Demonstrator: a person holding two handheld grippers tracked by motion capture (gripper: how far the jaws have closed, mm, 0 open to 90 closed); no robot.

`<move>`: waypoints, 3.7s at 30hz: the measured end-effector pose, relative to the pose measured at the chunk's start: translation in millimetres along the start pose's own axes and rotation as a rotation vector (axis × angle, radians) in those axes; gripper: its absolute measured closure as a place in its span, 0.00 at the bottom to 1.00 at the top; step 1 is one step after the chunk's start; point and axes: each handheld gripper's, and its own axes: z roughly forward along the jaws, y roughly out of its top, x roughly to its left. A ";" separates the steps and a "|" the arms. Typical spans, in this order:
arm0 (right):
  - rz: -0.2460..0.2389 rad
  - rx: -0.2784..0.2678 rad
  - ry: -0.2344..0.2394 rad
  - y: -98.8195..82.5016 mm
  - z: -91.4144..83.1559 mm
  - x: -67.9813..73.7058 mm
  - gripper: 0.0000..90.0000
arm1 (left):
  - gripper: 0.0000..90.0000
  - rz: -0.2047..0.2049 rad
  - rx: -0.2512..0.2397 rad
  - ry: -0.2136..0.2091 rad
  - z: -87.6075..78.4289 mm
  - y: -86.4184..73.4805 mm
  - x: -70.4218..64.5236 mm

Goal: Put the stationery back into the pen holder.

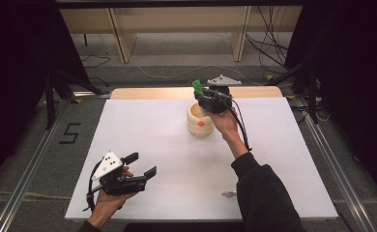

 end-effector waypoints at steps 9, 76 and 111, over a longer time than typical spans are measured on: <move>0.000 0.005 -0.019 0.7 8.0 -1.4 0.75 | 0.17 0.001 -0.001 0.001 -0.3 0.1 0.2; 0.034 0.052 -0.077 -33.1 44.2 -6.8 0.75 | 0.17 0.005 0.001 -0.008 -0.8 0.4 -1.2; 0.039 0.077 -0.076 -46.2 44.6 -7.1 0.74 | 0.17 0.006 0.001 -0.006 -0.3 0.0 -1.5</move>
